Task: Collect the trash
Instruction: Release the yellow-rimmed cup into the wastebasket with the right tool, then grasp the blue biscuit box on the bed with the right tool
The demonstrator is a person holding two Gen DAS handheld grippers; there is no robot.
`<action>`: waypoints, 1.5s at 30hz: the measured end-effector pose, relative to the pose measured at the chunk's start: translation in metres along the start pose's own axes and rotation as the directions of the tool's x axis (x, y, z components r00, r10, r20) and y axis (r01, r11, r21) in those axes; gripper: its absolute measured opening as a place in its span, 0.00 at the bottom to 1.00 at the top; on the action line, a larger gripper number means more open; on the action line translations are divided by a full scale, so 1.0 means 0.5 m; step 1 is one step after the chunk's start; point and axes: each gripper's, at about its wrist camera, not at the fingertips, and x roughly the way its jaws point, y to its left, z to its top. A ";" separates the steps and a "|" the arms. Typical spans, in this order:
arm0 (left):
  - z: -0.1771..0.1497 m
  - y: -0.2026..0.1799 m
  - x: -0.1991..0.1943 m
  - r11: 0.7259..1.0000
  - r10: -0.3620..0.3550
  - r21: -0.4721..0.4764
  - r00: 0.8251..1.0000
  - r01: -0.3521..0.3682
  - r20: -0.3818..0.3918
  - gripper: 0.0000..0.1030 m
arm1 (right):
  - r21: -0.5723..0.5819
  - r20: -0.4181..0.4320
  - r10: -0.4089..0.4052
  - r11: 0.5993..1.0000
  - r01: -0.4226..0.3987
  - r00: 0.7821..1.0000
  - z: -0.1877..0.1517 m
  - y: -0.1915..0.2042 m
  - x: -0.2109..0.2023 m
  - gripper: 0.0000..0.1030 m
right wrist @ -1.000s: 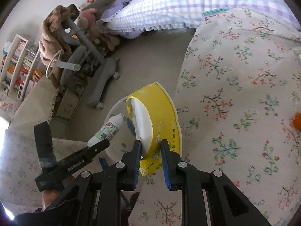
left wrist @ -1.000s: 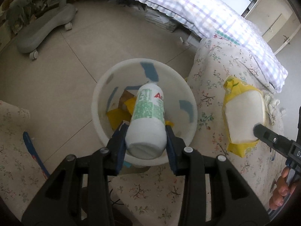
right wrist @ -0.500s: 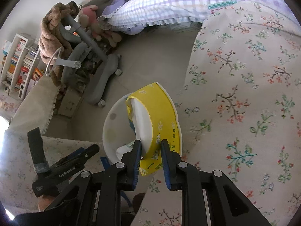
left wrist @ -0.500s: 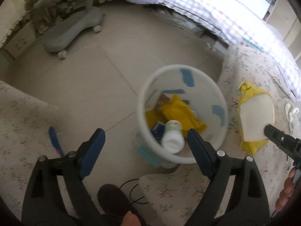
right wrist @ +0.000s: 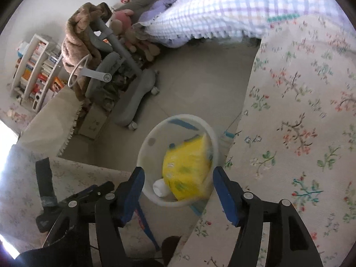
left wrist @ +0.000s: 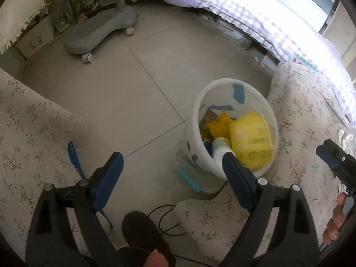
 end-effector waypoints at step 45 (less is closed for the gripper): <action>-0.125 -0.540 -0.046 0.910 -0.191 0.369 0.981 0.189 -0.032 0.98 | 0.362 0.028 -0.540 0.790 0.495 0.841 -0.181 -0.576 -0.534 0.72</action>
